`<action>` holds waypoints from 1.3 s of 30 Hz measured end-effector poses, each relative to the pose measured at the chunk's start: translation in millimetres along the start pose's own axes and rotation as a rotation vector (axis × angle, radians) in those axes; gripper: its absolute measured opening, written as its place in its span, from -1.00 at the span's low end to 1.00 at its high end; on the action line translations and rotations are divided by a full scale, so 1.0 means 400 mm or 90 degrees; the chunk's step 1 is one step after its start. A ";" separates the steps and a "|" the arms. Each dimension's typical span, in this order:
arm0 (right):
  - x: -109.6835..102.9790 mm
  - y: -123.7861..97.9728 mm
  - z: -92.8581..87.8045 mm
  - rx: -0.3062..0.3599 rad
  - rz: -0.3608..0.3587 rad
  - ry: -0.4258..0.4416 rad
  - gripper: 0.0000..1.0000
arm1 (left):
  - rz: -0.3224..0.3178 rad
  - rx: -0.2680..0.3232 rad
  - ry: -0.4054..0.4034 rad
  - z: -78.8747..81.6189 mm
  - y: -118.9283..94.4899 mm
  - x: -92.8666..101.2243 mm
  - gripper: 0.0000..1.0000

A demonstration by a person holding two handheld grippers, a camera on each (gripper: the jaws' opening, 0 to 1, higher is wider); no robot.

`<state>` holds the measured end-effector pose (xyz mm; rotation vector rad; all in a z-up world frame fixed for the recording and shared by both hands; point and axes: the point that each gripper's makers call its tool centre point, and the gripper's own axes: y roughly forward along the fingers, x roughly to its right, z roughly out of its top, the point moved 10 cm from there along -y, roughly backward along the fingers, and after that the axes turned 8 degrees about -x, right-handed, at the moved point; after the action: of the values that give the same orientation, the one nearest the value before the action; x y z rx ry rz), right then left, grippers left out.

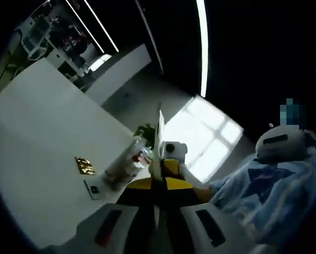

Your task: Arrange the skincare products in the storage area until every visible bottle or jar stands upright without overlapping.

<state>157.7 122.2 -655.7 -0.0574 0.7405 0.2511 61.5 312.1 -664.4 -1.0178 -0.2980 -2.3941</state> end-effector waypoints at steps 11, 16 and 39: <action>0.008 0.002 0.003 0.023 -0.012 0.021 -1.00 | 0.024 -0.040 0.003 -0.010 -0.009 -0.005 -1.00; 0.006 0.003 0.000 0.008 -0.006 0.041 -1.00 | 0.019 -0.049 -0.010 -0.019 -0.008 -0.008 -1.00; 0.043 -0.031 0.008 0.029 -0.034 0.124 -1.00 | 0.006 -0.086 -0.045 -0.028 -0.006 -0.018 -1.00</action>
<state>175.3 114.2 -665.4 -0.0588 0.9368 0.1789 57.7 312.4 -677.1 -1.1645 -0.1572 -2.3993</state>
